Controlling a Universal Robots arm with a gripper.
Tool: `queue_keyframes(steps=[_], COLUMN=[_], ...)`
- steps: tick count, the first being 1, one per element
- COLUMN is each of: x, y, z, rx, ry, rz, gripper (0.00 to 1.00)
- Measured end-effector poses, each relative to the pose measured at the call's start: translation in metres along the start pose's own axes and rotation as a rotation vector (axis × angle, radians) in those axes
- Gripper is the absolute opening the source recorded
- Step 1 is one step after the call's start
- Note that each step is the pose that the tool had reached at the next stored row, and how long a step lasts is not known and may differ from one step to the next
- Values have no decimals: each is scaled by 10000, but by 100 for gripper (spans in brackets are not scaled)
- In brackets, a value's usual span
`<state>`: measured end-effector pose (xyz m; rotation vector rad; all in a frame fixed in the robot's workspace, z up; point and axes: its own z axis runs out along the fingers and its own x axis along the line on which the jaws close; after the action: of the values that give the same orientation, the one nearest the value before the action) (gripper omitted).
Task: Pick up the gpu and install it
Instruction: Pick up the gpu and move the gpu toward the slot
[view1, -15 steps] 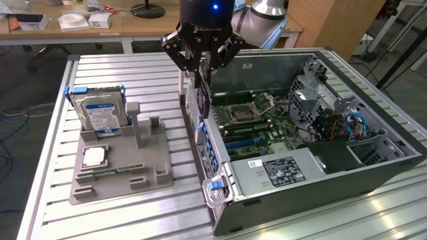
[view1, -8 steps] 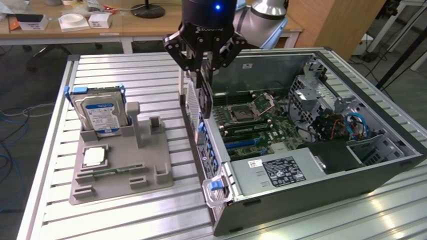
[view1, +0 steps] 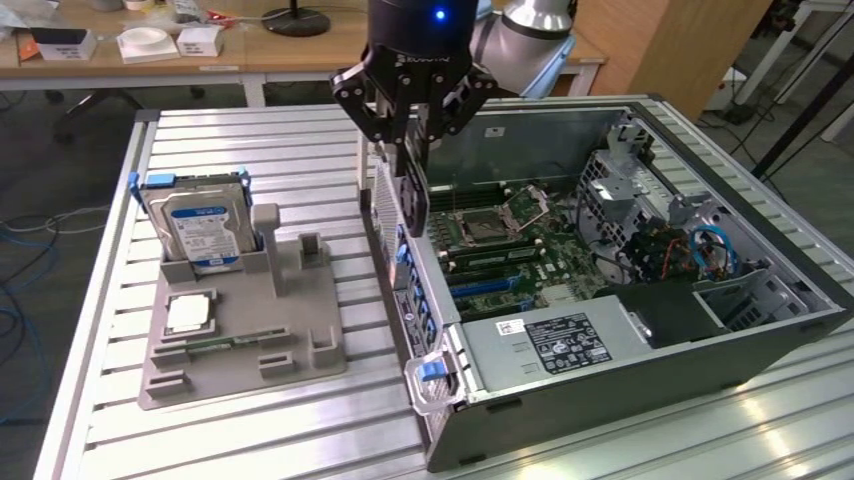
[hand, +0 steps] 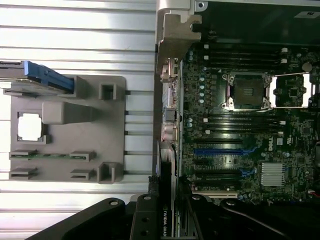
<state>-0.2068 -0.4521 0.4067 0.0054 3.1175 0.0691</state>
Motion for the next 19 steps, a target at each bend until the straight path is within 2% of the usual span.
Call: queue_keyframes(steps=[19], x=[-56], y=[0], z=[10], rx=[1], ry=[0], rz=[0], gripper=[26])
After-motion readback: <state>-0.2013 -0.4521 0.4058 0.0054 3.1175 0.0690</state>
